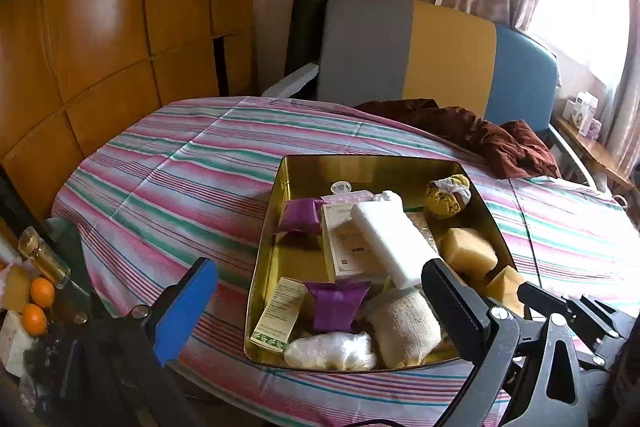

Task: Organize objects
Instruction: 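Open both tools to drop the pouch and sock into the tray, withdraw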

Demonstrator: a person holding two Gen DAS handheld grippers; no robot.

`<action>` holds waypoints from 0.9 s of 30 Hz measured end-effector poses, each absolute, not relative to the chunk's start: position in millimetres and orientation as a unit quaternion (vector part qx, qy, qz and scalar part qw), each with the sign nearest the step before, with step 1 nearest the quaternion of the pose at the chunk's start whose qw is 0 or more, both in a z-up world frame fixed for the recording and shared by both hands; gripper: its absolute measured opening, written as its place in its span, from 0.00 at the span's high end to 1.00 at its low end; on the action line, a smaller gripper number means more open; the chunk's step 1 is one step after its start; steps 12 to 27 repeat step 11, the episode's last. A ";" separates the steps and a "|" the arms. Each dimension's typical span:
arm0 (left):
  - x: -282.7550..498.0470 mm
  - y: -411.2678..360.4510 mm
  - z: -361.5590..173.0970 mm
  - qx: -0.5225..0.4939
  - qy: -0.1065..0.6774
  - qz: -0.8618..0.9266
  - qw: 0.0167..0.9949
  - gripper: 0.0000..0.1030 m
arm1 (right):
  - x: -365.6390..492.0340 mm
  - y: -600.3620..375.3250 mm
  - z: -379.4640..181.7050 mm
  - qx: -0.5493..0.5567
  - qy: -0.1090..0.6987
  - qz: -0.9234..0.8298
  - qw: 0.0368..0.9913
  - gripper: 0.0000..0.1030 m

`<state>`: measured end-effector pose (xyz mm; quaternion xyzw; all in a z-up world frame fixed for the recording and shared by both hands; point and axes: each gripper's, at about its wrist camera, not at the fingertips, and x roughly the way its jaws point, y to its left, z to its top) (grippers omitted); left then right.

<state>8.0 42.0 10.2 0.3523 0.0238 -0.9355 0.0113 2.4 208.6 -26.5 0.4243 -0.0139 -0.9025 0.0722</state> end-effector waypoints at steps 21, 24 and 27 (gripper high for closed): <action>7.3 37.7 6.6 0.343 0.026 -0.939 0.020 0.06 | 2.3 209.2 -26.4 0.420 -0.011 -0.905 0.065 0.54; 7.3 37.7 6.6 0.343 0.026 -0.939 0.020 0.06 | 2.3 209.2 -26.4 0.420 -0.011 -0.905 0.065 0.54; 7.3 37.7 6.6 0.343 0.026 -0.939 0.020 0.06 | 2.3 209.2 -26.4 0.420 -0.011 -0.905 0.065 0.54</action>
